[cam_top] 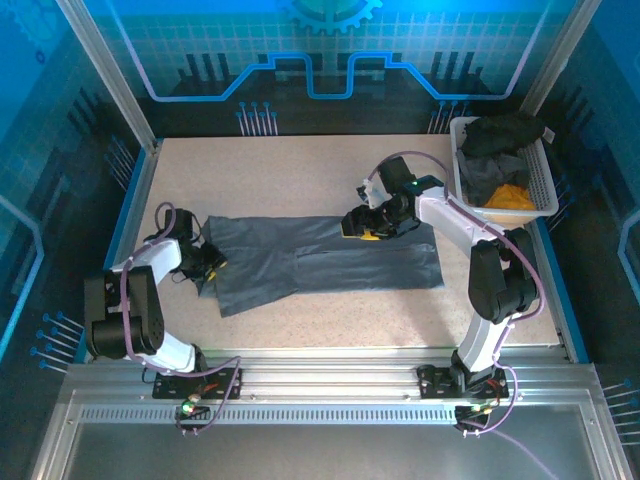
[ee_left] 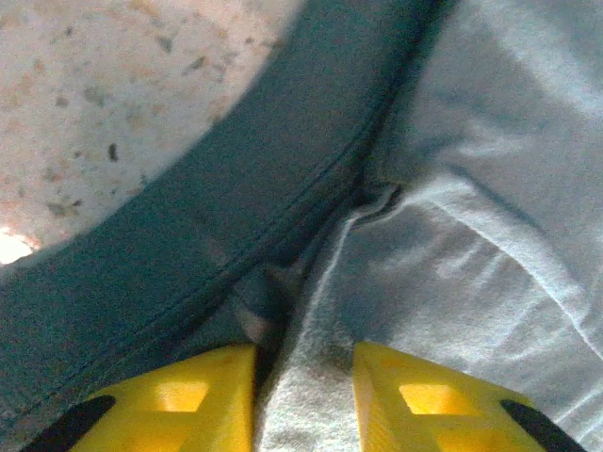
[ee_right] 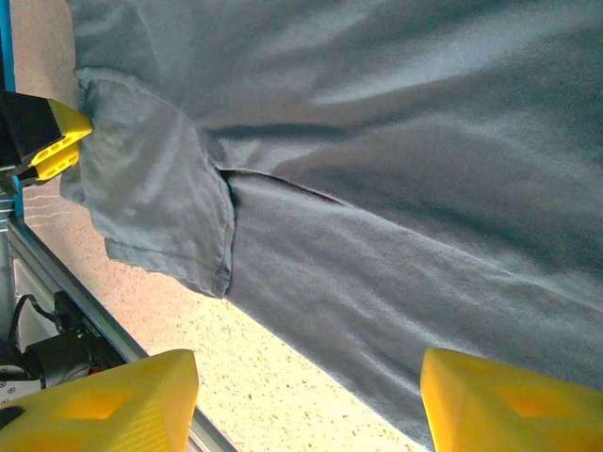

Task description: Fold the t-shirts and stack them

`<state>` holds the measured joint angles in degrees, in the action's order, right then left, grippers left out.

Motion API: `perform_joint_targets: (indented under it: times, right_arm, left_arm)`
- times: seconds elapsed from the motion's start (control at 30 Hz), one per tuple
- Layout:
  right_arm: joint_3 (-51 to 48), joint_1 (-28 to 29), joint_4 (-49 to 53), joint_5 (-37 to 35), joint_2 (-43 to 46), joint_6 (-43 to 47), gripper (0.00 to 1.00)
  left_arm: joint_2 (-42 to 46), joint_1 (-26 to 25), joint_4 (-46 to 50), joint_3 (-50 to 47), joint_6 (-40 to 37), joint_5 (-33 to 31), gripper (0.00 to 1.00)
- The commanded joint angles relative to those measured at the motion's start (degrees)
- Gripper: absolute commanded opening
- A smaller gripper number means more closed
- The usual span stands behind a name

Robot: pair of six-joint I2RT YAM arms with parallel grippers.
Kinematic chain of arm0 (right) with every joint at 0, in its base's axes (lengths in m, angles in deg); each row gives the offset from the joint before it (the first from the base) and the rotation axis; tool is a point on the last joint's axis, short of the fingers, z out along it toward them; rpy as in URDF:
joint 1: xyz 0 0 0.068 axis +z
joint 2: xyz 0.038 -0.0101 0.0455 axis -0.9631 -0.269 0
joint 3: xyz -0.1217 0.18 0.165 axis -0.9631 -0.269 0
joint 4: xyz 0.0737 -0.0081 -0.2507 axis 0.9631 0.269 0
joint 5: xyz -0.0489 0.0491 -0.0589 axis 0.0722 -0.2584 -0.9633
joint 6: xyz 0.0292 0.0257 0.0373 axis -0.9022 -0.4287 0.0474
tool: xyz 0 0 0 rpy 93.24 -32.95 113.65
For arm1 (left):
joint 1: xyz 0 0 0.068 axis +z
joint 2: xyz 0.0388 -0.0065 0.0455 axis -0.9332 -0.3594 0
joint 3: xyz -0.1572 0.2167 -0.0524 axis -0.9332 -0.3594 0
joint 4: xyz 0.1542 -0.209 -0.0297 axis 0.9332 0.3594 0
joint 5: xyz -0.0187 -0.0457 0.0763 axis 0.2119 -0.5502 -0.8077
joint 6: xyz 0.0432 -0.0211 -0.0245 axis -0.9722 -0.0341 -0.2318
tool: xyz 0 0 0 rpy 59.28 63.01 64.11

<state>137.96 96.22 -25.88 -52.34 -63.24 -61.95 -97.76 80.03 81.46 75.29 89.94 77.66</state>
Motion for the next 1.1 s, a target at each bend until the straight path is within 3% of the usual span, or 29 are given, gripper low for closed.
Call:
perform_joint_targets:
  times: [0.0, 0.1, 0.33, 0.63, 1.07]
  right_arm:
    - [0.2, 0.6, 1.1, 0.8, -0.7, 0.4, 0.65]
    - [0.7, 0.5, 1.1, 0.8, -1.2, 0.3, 0.64]
    - [1.5, 0.5, 1.1, 0.7, -2.4, 0.0, 0.64]
    - [1.2, -0.7, 1.3, -0.8, -2.7, -0.5, 0.63]
    - [-0.7, -2.7, 1.3, -2.3, -2.6, -1.0, 0.62]
  left_arm:
    - [0.6, 0.5, -1.4, -0.3, -1.4, 2.7, 0.21]
    - [2.4, 0.5, 0.0, -0.3, -1.3, 2.6, 0.09]
    - [5.8, 0.5, 2.7, -0.1, -0.5, 0.9, 0.00]
    - [3.8, 0.4, 4.9, 7.6, -0.3, -1.0, 0.00]
    - [-10.8, 0.4, 6.8, 18.8, -5.6, -4.3, 0.10]
